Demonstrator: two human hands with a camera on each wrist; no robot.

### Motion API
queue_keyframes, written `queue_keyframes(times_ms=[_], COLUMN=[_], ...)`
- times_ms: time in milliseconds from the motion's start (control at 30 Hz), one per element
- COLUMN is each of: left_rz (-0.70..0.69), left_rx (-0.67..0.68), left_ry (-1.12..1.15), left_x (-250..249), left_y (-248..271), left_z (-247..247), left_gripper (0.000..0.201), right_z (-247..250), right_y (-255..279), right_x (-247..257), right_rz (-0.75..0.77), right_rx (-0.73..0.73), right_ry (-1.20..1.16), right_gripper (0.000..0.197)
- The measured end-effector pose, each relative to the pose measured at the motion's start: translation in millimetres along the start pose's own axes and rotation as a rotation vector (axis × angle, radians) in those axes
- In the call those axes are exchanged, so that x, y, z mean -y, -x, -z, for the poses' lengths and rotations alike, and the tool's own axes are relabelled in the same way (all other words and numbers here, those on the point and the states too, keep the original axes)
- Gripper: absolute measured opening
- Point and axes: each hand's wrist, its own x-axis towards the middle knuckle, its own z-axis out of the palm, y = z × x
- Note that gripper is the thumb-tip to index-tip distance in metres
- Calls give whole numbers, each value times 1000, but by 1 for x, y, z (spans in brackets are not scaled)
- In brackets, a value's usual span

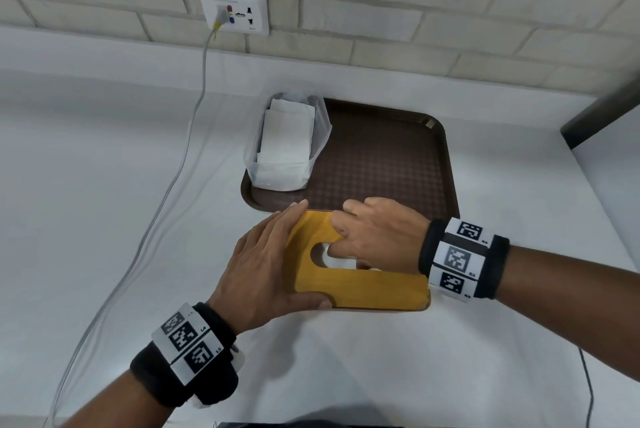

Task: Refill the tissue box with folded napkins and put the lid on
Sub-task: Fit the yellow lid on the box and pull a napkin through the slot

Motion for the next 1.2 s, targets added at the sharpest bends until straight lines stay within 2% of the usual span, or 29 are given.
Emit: queue_keyframes(times_ms=[100, 333, 400, 500, 667, 800, 967, 1033, 1200], left_rz=[18, 46, 51, 51, 64, 41, 28, 25, 46], left_rx=[8, 13, 16, 20, 27, 33, 52, 52, 57], left_ry=[12, 20, 16, 15, 3, -44, -64, -61, -49], left_x=[1, 1, 1, 1, 2, -1, -1, -1, -1], left_y=[1, 2, 2, 1, 2, 2, 0, 1, 1], left_z=[-1, 0, -1, -1, -1, 2, 3, 3, 3], left_gripper=[130, 131, 131, 131, 132, 128, 125, 125, 127], right_z=[-5, -9, -7, -6, -13, -13, -13, -15, -17], right_y=[-2, 6, 10, 12, -3, 0, 6, 2, -9], right_x=[-2, -7, -7, -4, -2, -6, -5, -3, -3], right_rz=[34, 36, 25, 52, 98, 105, 87, 110, 217], right_rx=[-30, -110, -113, -67, -127, -149, -114, -101, -196], right_ry=[-37, -114, -135, -82, 10, -32, -60, -21, -5], right_gripper=[2, 23, 21, 9, 19, 24, 14, 19, 24])
